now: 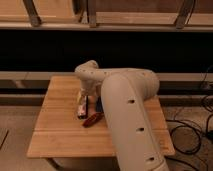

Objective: Place the eraser in the ceramic cup

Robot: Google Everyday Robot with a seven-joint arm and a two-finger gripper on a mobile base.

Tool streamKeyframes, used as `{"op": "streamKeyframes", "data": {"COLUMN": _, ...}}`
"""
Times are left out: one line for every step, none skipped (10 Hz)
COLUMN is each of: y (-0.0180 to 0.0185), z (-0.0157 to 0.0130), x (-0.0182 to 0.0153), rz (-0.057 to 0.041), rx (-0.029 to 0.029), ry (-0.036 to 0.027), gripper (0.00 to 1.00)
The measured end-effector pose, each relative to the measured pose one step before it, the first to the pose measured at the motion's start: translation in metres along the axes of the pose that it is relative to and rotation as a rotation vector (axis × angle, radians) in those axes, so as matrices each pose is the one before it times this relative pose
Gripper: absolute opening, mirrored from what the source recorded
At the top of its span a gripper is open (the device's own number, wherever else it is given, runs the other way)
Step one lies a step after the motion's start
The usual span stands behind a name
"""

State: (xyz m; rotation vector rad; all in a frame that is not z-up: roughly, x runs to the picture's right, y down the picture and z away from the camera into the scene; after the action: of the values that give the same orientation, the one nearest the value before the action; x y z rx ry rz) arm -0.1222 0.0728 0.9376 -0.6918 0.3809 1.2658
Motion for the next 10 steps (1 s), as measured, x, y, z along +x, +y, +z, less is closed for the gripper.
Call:
{"op": "streamKeyframes", "data": {"y": 0.00773, "z": -0.00347, "x": -0.00481, "rz": -0.01752, "rx": -0.01385, "ry": -0.00754, "gripper": 0.65}}
{"op": "streamKeyframes", "data": {"y": 0.00509, "z": -0.00239, "x": -0.00355, "rz": -0.01176, "rx": -0.01117, "ry": -0.00581, "gripper": 0.65}}
{"op": "streamKeyframes", "data": {"y": 0.00537, "z": 0.00073, "x": -0.00178, "rz": -0.00975, "rx": -0.01700, "ry": 0.00226, "gripper": 0.65}}
{"op": "streamKeyframes", "data": {"y": 0.00356, "z": 0.00378, "x": 0.00116, "rz": -0.00273, "rx": -0.01573, "ry": 0.01058, "gripper": 0.65}}
{"op": "streamKeyframes", "data": {"y": 0.00130, "z": 0.00418, "x": 0.00180, "rz": 0.00118, "rx": -0.01061, "ry": 0.01085, "gripper": 0.65}}
{"op": "streamKeyframes", "data": {"y": -0.00046, "z": 0.00579, "x": 0.00214, "rz": 0.00679, "rx": -0.01308, "ry": 0.01291, "gripper": 0.65}}
{"op": "streamKeyframes", "data": {"y": -0.00128, "z": 0.00704, "x": 0.00058, "rz": 0.01235, "rx": -0.01955, "ry": 0.00972, "gripper": 0.65}}
{"op": "streamKeyframes", "data": {"y": 0.00019, "z": 0.00327, "x": -0.00313, "rz": 0.00367, "rx": -0.01779, "ry": 0.00112, "gripper": 0.64}}
{"op": "streamKeyframes", "data": {"y": 0.00364, "z": 0.00350, "x": -0.00580, "rz": -0.01387, "rx": -0.01845, "ry": -0.00260, "gripper": 0.59}}
{"op": "streamKeyframes", "data": {"y": 0.00653, "z": 0.00223, "x": -0.00663, "rz": -0.04273, "rx": -0.01007, "ry": -0.00147, "gripper": 0.47}}
